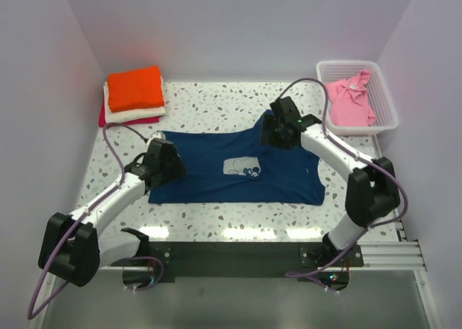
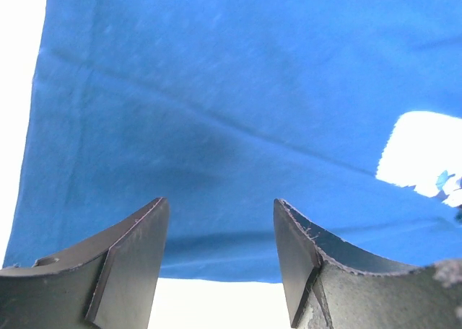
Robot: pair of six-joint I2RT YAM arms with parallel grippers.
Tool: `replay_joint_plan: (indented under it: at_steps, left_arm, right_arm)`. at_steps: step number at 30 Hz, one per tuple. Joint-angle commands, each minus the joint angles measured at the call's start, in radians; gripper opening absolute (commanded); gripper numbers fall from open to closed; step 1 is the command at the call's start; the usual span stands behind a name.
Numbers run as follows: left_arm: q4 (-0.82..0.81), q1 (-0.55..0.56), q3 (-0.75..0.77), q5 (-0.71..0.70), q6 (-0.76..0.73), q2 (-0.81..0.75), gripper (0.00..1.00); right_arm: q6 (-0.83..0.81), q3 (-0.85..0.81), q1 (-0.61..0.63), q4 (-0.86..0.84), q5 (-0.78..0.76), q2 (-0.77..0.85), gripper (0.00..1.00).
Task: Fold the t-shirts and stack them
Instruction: Fold the tshirt
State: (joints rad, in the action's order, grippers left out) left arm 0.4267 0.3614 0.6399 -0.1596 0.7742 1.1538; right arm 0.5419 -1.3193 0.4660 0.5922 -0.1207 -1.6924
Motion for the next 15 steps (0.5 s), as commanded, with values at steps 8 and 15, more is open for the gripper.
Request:
replay_joint_plan:
  at_steps: [8, 15]
  left_arm:
    - [-0.157, 0.011, 0.112, 0.060, 0.066, 0.204, 0.63]
    - [-0.183, 0.013, 0.020, 0.040, 0.111, 0.259, 0.62]
  right_arm:
    - [0.161, 0.364, -0.015, 0.000, -0.109, 0.253, 0.67]
    - [0.188, 0.497, -0.081, 0.000, -0.076, 0.296, 0.67]
